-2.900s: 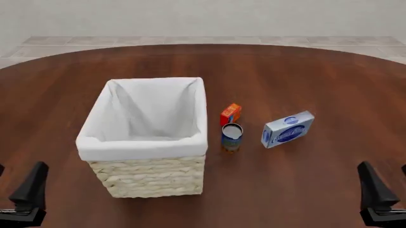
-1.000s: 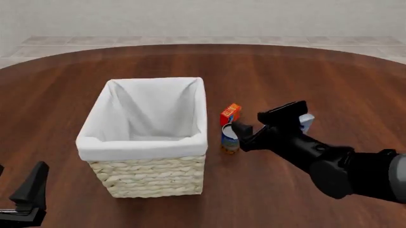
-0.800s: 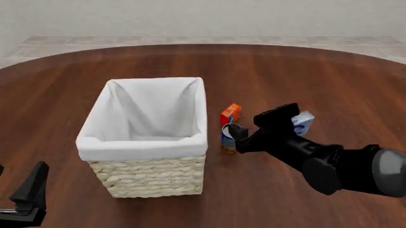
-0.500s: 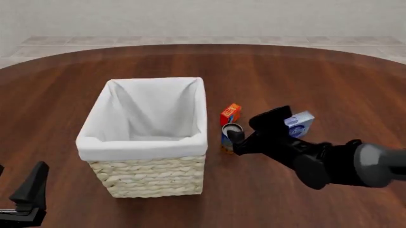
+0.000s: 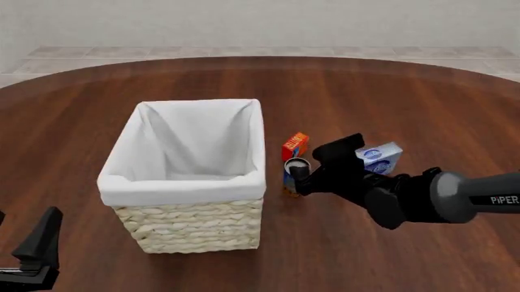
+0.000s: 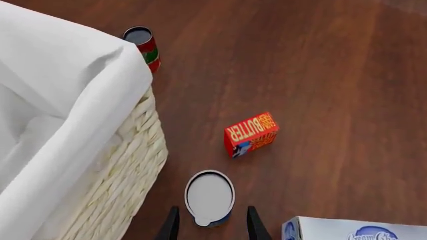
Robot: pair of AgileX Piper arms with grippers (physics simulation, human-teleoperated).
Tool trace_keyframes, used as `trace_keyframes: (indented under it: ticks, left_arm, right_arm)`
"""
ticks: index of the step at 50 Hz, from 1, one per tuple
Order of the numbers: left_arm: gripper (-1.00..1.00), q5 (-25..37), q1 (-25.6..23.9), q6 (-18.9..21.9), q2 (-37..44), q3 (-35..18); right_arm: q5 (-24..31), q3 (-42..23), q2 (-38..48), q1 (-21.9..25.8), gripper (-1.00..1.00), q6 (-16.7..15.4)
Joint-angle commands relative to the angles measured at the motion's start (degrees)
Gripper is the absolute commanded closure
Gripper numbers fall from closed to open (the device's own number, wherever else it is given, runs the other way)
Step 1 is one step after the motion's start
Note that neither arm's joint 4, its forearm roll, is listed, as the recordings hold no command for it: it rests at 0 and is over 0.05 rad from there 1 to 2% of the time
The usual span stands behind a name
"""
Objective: Pick up the alphabet soup and put it in the basket.
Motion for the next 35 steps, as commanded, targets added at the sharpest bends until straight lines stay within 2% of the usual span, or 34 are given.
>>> trace_keyframes:
  ticks: [1,35]
  left_arm:
    - [-1.0,0.0,0.0,0.0,0.0,0.0]
    - [-1.0,0.0,0.0,0.0,0.0,0.0]
  right_arm:
    - [0.86,-1.8,1.72,0.2,-1.0,-0.17]
    - [2.0,-5.45,6.27,1.0,-1.0,0.22]
